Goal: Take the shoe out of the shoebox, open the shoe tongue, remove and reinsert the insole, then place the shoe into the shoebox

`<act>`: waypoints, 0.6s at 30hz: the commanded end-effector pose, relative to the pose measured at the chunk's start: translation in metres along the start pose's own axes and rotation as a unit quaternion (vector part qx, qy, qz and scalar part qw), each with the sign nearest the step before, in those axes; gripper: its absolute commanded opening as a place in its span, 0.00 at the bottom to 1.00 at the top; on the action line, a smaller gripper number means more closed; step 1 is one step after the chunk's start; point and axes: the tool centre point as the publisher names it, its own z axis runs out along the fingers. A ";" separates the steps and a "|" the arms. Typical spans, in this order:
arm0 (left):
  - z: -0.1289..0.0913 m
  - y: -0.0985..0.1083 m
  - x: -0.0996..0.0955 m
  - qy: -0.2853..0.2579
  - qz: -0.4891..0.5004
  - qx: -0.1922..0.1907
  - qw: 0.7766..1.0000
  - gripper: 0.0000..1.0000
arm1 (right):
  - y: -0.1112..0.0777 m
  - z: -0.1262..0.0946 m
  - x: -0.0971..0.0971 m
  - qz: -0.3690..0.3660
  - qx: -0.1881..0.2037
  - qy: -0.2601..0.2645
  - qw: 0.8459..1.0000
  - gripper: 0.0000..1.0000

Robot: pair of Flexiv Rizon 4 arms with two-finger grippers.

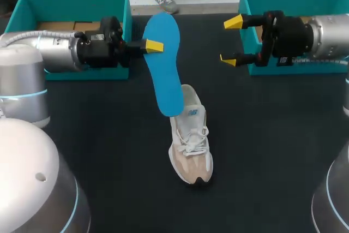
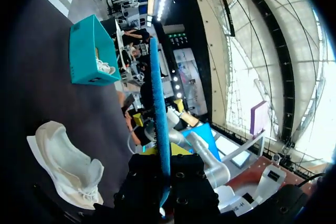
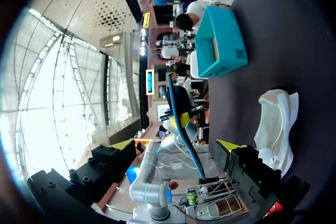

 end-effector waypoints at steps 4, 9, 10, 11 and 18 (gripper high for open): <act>0.004 -0.006 -0.007 -0.005 -0.013 -0.002 1.000 0.00 | -0.015 0.021 0.019 -0.018 -0.009 -0.103 0.994 1.00; 0.003 -0.007 -0.008 -0.009 -0.019 -0.002 1.000 0.00 | -0.023 0.041 0.033 -0.027 -0.019 -0.186 0.982 1.00; 0.003 -0.007 -0.008 -0.008 -0.020 -0.002 1.000 0.00 | -0.024 0.046 0.035 -0.021 -0.018 -0.205 0.978 1.00; 0.004 -0.007 -0.008 -0.007 -0.021 -0.002 1.000 0.00 | -0.025 0.049 0.037 0.005 -0.044 -0.242 0.969 1.00; 0.004 -0.004 -0.009 -0.007 -0.031 -0.007 0.999 0.00 | -0.025 0.049 0.037 0.005 -0.044 -0.242 0.969 1.00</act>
